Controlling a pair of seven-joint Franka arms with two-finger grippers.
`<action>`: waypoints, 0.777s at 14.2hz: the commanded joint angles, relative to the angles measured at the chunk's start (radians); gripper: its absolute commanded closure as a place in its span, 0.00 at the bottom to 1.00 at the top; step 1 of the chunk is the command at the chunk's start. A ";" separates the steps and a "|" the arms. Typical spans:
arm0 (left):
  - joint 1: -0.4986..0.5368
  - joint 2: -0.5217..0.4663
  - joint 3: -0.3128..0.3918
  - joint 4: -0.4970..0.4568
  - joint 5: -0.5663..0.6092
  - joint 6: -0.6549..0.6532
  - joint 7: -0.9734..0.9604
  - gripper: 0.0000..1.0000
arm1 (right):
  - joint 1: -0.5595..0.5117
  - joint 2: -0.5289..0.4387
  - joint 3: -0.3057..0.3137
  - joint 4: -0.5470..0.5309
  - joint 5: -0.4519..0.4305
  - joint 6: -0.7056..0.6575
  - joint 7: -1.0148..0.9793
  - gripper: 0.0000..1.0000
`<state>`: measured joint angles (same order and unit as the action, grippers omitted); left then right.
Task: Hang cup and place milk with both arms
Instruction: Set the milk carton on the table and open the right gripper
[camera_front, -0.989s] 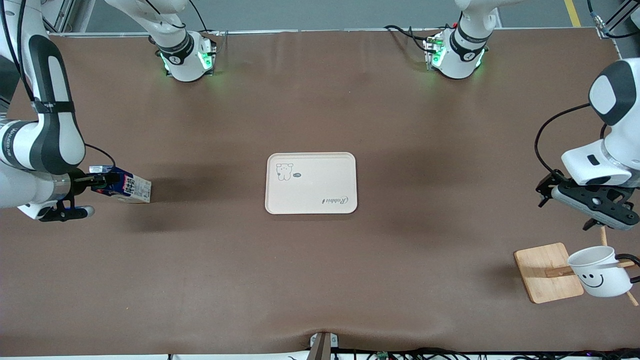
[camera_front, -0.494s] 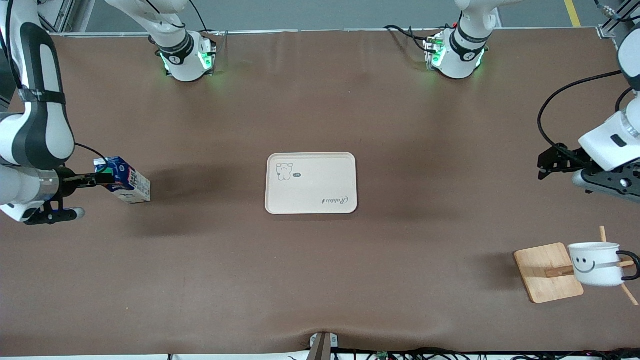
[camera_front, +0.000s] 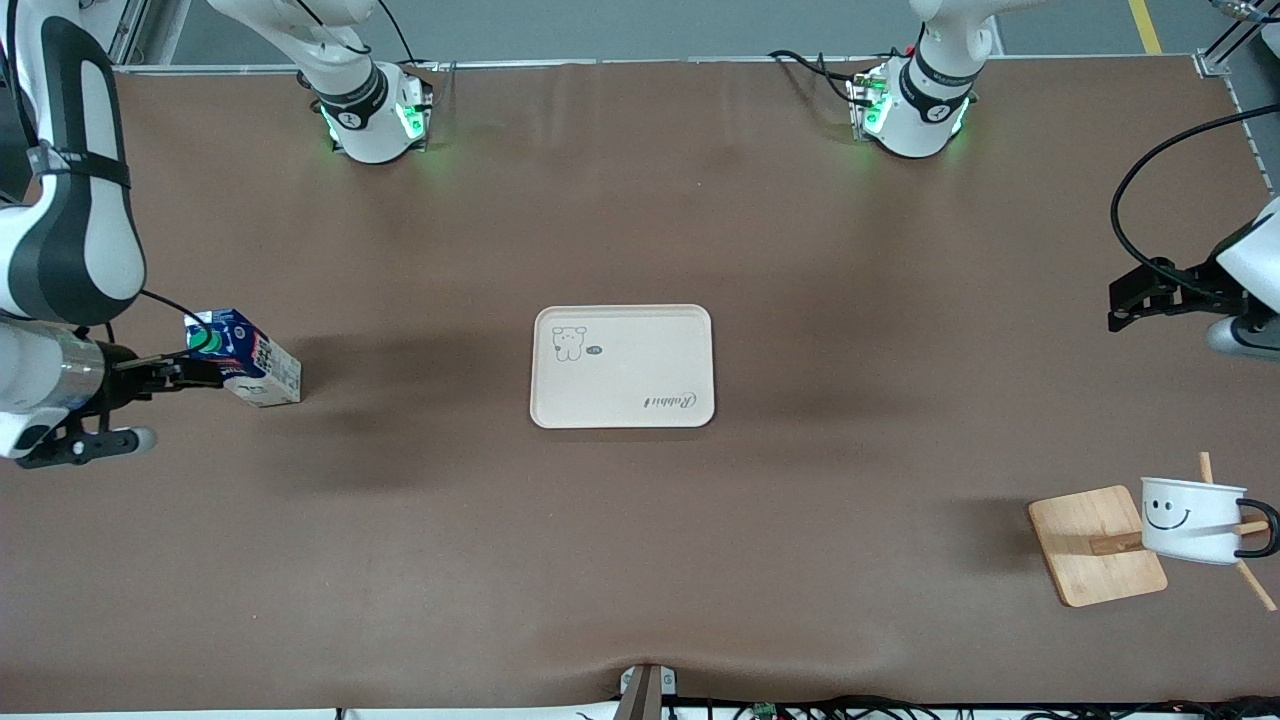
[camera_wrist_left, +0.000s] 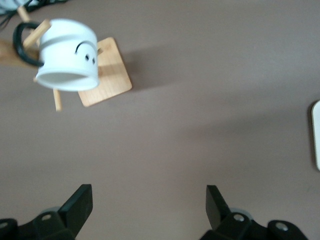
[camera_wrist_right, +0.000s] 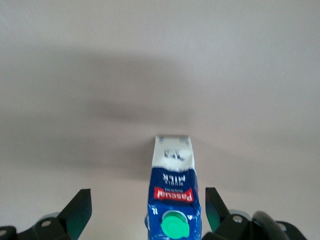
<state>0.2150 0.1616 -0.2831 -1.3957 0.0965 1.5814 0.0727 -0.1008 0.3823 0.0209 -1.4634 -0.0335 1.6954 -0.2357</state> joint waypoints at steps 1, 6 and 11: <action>0.006 -0.051 0.007 0.003 -0.003 -0.059 -0.088 0.00 | 0.004 0.036 -0.001 0.190 0.065 -0.019 0.000 0.00; 0.011 -0.108 0.016 -0.005 -0.004 -0.102 -0.126 0.00 | 0.018 0.020 -0.006 0.354 0.064 -0.037 0.001 0.00; 0.031 -0.142 0.021 -0.042 -0.018 -0.106 -0.125 0.00 | 0.040 -0.150 -0.006 0.313 0.070 -0.294 0.003 0.00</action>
<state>0.2369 0.0645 -0.2662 -1.3931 0.0964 1.4797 -0.0463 -0.0543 0.3167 0.0209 -1.1058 0.0254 1.4776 -0.2345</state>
